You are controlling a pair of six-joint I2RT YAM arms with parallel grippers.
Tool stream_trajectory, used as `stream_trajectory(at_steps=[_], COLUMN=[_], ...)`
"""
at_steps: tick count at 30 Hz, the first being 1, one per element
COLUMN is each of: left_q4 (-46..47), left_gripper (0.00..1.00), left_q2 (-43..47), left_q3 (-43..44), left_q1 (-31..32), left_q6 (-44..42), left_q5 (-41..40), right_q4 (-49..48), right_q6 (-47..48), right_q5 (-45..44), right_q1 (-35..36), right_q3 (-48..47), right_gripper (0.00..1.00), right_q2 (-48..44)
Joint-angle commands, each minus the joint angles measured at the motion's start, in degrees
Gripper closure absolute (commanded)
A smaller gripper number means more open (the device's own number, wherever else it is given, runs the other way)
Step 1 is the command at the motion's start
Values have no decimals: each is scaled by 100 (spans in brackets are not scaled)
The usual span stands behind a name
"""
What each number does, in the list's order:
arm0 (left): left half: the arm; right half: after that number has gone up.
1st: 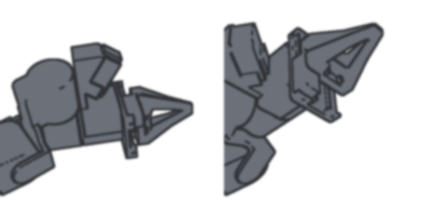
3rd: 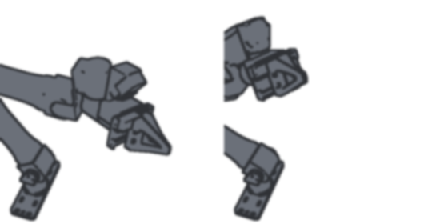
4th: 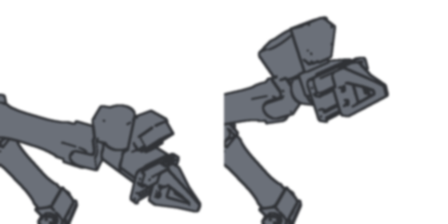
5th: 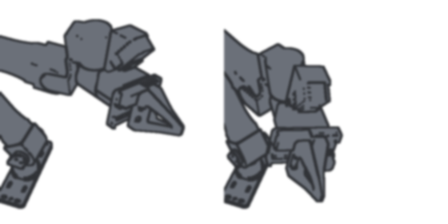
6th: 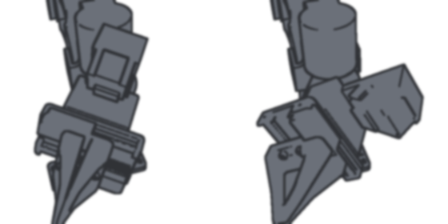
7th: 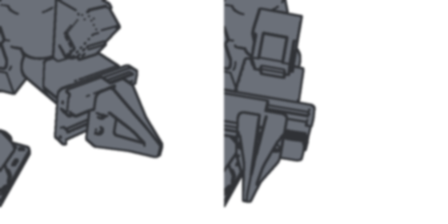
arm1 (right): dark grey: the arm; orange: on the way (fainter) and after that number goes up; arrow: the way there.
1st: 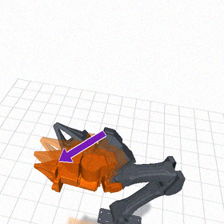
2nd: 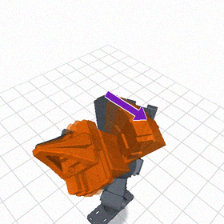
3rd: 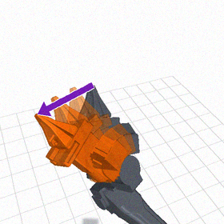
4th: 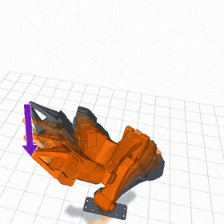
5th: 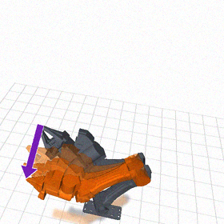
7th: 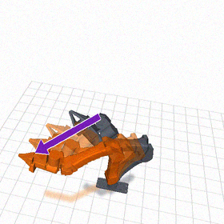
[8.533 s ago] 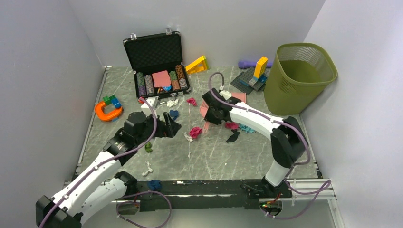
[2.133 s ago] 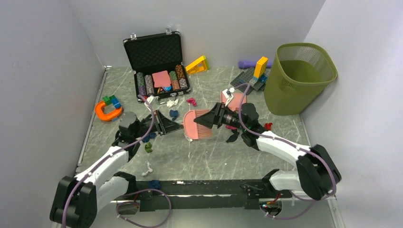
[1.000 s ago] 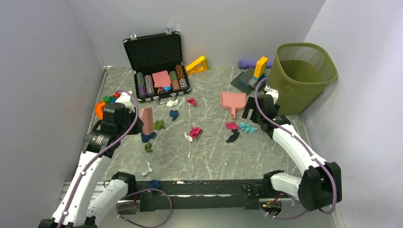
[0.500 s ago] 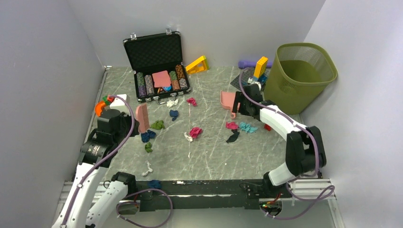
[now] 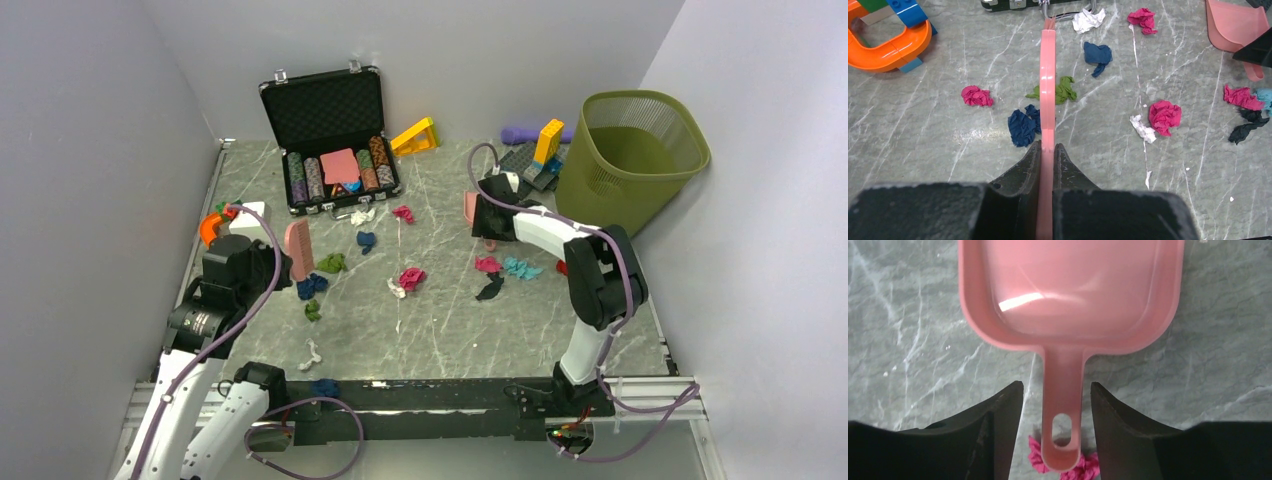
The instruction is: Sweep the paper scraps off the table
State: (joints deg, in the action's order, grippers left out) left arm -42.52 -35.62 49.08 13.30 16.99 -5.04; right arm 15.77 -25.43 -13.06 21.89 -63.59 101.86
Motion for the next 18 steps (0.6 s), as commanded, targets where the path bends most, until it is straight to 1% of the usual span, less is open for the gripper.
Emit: stream_trajectory(at_steps=[1,4,6,8,9,10,12,14,16,18], left_q4=[324,324,324,324,317,315,308,293,290,269], left_gripper=[100,100,100,100,100,100,100,100,100,100], left_q2=[41,37,37,32,26,16,-8,-51,-102,-181], left_q3=[16,5,9,6,5,1,-4,3,13,49], left_q1=[-21,-22,-21,-20,-20,-20,-20,-20,-20,-22], left_q6=[-100,-100,-100,-108,-109,-109,-102,-89,-94,-84], left_q5=[-24,-15,-30,-59,-71,-87,-134,-180,-239,-342], right_q4=[66,-22,-47,-56,-56,-52,3,56,139,235], right_q6=[-178,-173,-179,-175,-156,-125,-35,81,188,288], right_q5=[-548,-568,-541,-527,-518,-496,-579,-813,-924,-1012], right_q1=[-18,-18,-19,-18,-10,-2,75,191,334,476], right_q3=[-477,-496,-513,-521,-508,-491,-407,-286,-171,-49], right_gripper=[45,51,56,65,72,78,87,91,99,100], right_q2=[268,384,469,516,510,454,215,-105,-425,-690])
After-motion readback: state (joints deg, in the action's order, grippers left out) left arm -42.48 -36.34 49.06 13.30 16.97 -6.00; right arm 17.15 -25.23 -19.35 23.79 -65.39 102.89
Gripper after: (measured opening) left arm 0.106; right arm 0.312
